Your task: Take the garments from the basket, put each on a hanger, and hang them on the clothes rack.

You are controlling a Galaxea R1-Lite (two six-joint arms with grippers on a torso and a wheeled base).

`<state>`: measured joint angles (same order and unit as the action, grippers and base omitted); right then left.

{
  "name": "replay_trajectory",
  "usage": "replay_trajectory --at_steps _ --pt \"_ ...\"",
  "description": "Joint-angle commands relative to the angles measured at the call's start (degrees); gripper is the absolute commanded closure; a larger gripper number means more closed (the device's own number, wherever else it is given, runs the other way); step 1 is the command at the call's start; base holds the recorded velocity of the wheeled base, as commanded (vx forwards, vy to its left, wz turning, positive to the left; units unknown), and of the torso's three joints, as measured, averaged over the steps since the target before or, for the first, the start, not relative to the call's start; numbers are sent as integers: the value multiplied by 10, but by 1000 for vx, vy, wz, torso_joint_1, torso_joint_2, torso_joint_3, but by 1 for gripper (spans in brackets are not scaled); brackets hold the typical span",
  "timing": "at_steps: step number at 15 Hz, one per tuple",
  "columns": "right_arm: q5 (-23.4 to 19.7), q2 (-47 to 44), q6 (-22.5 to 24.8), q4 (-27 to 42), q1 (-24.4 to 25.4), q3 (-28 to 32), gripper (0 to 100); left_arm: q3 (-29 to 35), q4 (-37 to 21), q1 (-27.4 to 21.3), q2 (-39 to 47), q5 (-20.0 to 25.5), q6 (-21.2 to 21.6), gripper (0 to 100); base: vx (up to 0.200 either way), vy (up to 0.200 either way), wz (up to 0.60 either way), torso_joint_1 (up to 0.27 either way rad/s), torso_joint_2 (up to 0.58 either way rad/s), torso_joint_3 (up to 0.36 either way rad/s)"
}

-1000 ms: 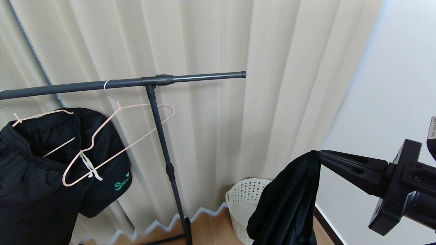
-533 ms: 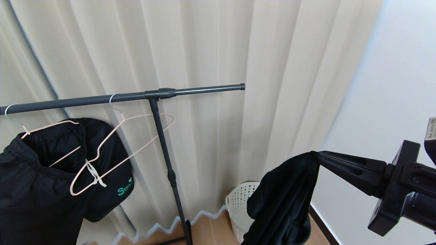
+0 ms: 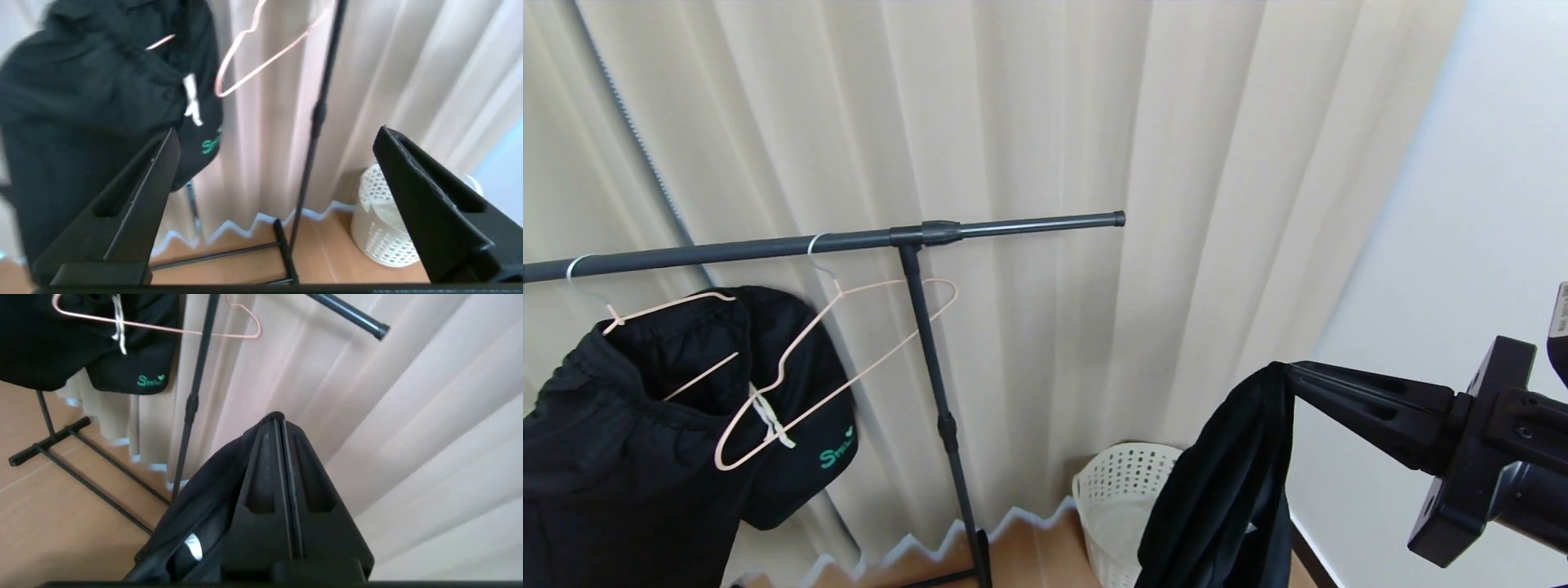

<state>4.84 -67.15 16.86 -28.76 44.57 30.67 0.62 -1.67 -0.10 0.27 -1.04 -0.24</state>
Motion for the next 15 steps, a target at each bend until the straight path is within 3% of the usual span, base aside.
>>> replay_trajectory --at_steps 1,4,6,10,15 --pt "0 -3 0 0 0 -1 100 0 0 0 0 -1 0 0 0 0 600 7 2 7" --pt "-1 -2 0 -1 0 -2 100 0 0 0 0 0 0 0 0 0 600 12 1 -4" --pt "-2 1 0 0 0 -2 100 0 -1 0 1 0 1 0 0 0 0 0 0 0" --pt "-2 -1 0 0 0 -3 100 0 -1 0 0 1 0 0 -200 200 0 10 1 4" --pt "-2 -1 0 0 0 -3 100 0 -1 0 0 1 1 0 0 200 0 -8 0 6"
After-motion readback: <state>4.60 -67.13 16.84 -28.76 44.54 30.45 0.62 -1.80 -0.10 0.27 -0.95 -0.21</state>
